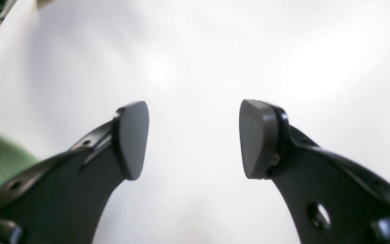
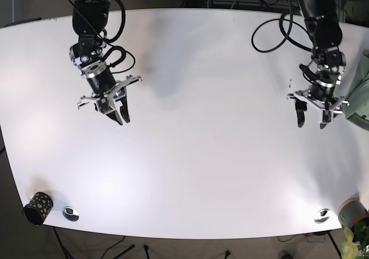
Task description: Fold the T-shirt properly
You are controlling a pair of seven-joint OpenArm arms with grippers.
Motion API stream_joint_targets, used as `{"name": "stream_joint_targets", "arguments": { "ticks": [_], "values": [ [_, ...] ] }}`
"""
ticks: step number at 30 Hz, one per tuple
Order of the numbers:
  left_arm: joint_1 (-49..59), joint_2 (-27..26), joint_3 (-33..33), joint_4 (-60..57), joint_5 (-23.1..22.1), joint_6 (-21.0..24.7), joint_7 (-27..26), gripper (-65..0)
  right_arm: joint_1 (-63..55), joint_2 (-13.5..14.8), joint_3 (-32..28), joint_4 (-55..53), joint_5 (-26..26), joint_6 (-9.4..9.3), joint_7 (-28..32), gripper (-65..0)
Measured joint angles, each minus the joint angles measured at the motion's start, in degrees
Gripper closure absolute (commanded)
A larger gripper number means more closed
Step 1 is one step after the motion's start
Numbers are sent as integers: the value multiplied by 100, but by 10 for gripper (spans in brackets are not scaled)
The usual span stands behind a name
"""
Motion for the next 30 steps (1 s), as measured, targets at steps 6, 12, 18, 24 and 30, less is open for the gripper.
{"name": "stream_joint_targets", "arguments": {
  "ticks": [6,12,18,24,30],
  "values": [
    [905,387,710,385,7,885,-715,-388,-662,166,52,-275,37,-503,774,-100],
    [1993,610,981,1362,-13,951,-817,-386,-1456,227,9,81,848,-402,826,-100],
    [3355,876,984,2181,-20,940,-758,-386,-2542,566,129,522,1281,-505,745,-100],
    [4712,1137,957,2809,-33,1027,-791,-386,-3661,592,415,1115,1805,-494,831,-97],
    [5812,1519,984,2962,-35,957,-798,-385,-4719,688,396,1390,2131,-487,831,-95]
  ]
}}
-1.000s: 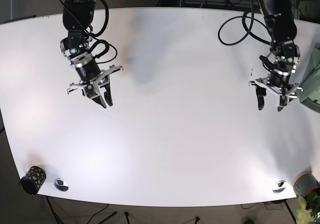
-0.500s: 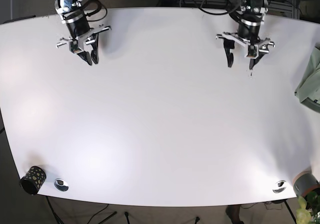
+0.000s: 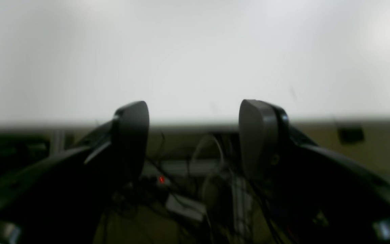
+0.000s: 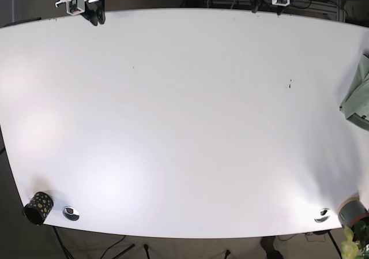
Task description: Fold the T-shirt properly
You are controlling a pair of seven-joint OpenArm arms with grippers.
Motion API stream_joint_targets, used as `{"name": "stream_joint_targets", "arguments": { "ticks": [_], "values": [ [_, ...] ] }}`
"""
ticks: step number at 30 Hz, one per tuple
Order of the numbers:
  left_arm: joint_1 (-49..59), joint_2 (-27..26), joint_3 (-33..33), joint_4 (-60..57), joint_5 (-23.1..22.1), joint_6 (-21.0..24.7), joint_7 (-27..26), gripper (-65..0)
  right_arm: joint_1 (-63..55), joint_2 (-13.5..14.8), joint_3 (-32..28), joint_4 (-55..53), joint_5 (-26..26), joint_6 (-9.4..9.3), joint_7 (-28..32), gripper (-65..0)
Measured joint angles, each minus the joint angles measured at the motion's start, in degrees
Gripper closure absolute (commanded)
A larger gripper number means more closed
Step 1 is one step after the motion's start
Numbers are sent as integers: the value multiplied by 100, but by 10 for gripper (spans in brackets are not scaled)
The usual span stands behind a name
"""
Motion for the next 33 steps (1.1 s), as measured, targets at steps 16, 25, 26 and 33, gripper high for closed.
{"name": "stream_joint_targets", "arguments": {
  "ticks": [16,25,26,33],
  "values": [
    [234,284,-343,-2079,-42,87,11,-385,-750,398,-1080,-1563,-13,-48,-7,-95],
    [-1510,271,-774,-4183,13,61,-50,-385,793,426,-1668,-3567,17,-90,55,-95],
    [-1705,238,-802,-4489,0,68,-129,-385,964,431,-1770,-3856,55,-96,85,-95],
    [-3226,-166,-772,-6948,149,61,-131,-385,2157,297,-2299,-5425,4,-9,52,-95]
  ]
}}
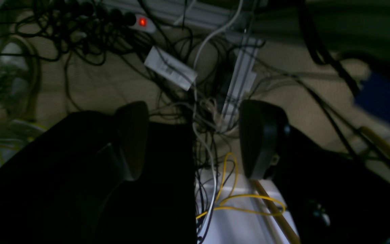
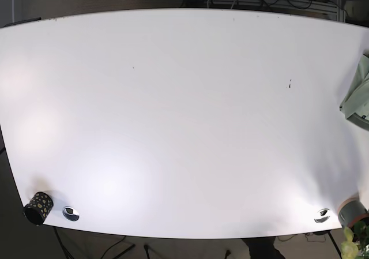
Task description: Fold the T-shirt properly
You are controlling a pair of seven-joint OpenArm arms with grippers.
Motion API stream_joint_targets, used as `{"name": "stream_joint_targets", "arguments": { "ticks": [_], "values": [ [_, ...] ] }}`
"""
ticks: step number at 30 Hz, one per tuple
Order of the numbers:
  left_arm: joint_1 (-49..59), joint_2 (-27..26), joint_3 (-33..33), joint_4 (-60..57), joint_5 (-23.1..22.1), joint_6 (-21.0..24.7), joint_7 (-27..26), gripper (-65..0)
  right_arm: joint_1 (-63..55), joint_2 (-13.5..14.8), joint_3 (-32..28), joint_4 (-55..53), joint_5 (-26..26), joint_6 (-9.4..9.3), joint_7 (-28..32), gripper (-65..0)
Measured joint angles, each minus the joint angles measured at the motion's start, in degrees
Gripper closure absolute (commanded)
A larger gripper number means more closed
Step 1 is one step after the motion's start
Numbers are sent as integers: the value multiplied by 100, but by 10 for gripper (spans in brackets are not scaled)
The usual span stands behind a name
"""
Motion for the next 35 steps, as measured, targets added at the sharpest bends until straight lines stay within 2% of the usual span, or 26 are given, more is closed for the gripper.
{"name": "stream_joint_targets", "arguments": {
  "ticks": [5,7,11,19,24,27,35],
  "values": [
    [-914,-166,-9,-1185,205,17,0,-385,839,-31,17,-1099,28,-98,13,-95],
    [-1187,-195,-7,-1484,216,63,0,-385,1115,-94,15,-1440,26,-85,4,-95],
    [-1655,-330,-7,-1976,234,564,4,-385,1591,-240,-33,-1950,11,-57,11,-95],
    [-2535,-573,-9,-3265,238,634,-9,-385,2380,-361,-483,-2739,46,-61,24,-98],
    [-2675,-501,-9,-3381,240,597,-22,-385,2704,-490,-575,-3139,28,-107,28,-100],
    [-2658,-531,-9,-3383,240,603,-13,-385,2765,-549,-592,-3217,26,-254,31,-100],
    [-2653,-531,-9,-3390,238,619,2,-385,2756,-505,-597,-3224,24,-278,28,-101]
  ]
}}
